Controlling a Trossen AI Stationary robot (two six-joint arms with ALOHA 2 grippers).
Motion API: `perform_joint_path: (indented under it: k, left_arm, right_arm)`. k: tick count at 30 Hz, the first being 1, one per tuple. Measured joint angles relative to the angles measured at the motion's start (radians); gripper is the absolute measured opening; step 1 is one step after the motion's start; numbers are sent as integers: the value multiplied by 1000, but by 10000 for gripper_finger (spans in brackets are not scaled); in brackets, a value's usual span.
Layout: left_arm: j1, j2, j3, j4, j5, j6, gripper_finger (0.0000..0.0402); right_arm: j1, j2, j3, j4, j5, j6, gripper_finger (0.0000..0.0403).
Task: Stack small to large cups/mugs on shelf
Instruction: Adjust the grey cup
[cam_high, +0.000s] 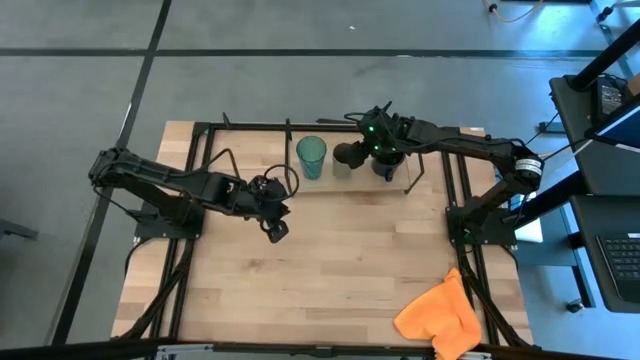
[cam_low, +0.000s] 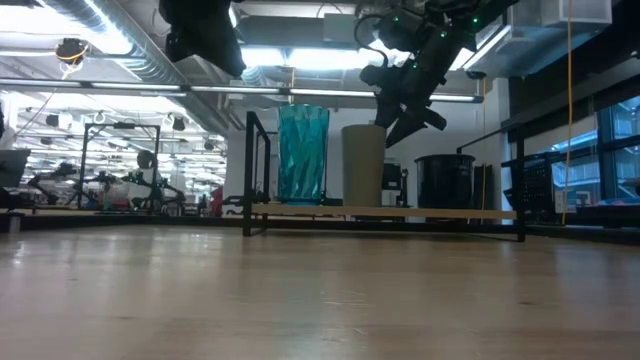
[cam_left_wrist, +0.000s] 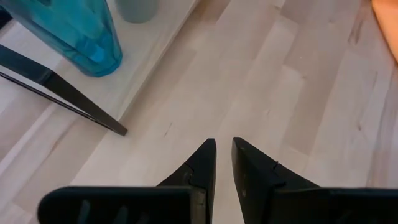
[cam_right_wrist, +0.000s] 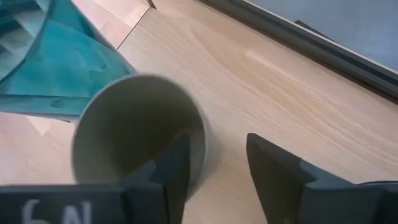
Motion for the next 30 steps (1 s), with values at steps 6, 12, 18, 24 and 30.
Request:
perform_joint_path:
  k: [6,12,18,24,30]
  left_arm:
    - [1,0,0,-2,-15,8,46]
    - [1,0,0,-2,-21,6,46]
    - [2,0,0,-2,-22,3,46]
    - [2,0,0,-2,-23,3,46]
    - [2,1,-41,32,-30,-9,46]
  right_arm:
    - [0,0,0,4,0,-15,107]
    - [0,0,0,15,6,-40,73]
    - [-6,0,0,16,26,-46,62]
    - [-20,0,0,16,27,-61,61]
    - [-20,-1,0,17,27,-64,61]
